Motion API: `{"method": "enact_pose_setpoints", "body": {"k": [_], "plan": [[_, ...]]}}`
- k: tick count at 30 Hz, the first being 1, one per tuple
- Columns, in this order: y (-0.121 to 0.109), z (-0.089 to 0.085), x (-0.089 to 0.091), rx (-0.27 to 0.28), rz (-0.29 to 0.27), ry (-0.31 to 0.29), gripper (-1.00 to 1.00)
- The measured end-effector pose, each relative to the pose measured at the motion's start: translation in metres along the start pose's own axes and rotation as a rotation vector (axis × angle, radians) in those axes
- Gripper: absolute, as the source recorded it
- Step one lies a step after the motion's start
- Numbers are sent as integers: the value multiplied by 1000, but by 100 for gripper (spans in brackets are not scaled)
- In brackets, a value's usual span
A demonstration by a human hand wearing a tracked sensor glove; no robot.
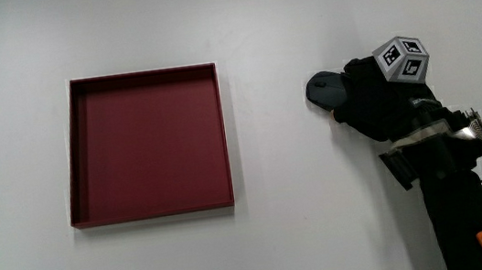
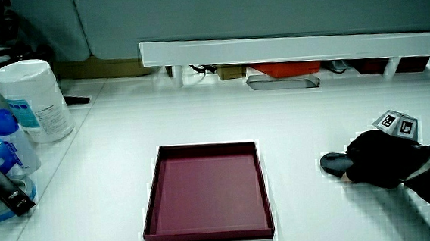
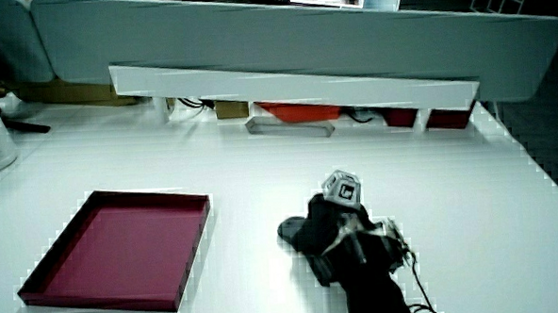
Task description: Place mouse on desk
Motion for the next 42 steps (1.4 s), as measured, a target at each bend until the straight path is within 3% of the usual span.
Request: {"method": "enact_pose_setpoints", "body": {"k": [12, 19, 23, 24, 28, 31, 34, 37, 42], "plan": [[2, -7, 12, -4, -38, 15, 0], [-6, -4, 8, -69, -42, 27, -44], [-28, 6, -6, -43, -5, -16, -69], [-36, 8, -14, -55, 23, -18, -75], [-66, 11, -43, 9, 118, -109, -100], [-96, 14, -73, -5, 228, -140, -100], [-125, 16, -103, -66, 330, -106, -100], [-138, 1, -112, -113, 399, -137, -100], [-167, -10, -134, -181, 495, -172, -100]]}}
